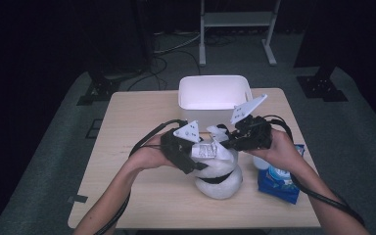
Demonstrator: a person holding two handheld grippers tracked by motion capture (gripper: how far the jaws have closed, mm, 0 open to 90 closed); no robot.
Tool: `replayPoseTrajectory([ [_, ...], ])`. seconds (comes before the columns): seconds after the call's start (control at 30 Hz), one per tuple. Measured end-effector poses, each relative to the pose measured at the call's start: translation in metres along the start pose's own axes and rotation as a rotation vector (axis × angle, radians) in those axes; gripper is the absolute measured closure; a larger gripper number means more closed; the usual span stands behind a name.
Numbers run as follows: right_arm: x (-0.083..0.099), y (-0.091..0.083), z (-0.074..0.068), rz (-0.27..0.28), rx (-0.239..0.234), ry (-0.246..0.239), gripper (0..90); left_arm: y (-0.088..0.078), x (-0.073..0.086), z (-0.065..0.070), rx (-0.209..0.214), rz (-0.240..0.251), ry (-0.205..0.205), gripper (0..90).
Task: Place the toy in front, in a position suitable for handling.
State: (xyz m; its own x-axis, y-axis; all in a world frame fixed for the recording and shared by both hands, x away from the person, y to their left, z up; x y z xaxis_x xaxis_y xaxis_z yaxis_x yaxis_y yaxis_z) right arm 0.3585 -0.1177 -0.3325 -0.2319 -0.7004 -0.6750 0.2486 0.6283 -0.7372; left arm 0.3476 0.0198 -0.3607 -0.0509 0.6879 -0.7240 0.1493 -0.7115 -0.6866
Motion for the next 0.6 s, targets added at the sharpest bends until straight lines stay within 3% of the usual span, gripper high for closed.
replayPoseTrajectory([
  [0.2, 0.010, -0.006, 0.000, 0.009, 0.007, 0.014, 78.1, 0.000, 0.002, -0.002, 0.014, 0.073, -0.062, 9.8],
  [0.33, 0.014, -0.008, 0.001, 0.014, 0.009, 0.021, 78.2, 0.002, 0.002, -0.003, 0.007, 0.098, -0.070, 10.5],
  [0.47, 0.012, -0.012, 0.002, 0.015, 0.028, 0.021, 78.0, 0.002, 0.000, -0.001, 0.004, 0.145, -0.064, 28.0],
  [0.6, 0.004, -0.015, 0.003, 0.009, 0.037, 0.006, 78.0, 0.003, -0.005, 0.000, 0.002, 0.149, -0.045, 30.9],
])
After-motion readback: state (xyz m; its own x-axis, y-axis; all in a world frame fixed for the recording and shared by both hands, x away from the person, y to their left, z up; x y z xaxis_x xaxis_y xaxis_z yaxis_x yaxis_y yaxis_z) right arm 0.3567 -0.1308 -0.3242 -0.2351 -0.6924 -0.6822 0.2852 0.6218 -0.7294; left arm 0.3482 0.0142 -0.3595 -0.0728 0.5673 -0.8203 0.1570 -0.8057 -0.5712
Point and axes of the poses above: each handheld gripper's, and its own axes: y roughly forward along the jaws, x roughly out of its underside, z roughly to its right, the point moved 7 cm from there along y, roughly forward along the jaws, and after that the axes turned 2 degrees about -y, right-handed, at the moved point
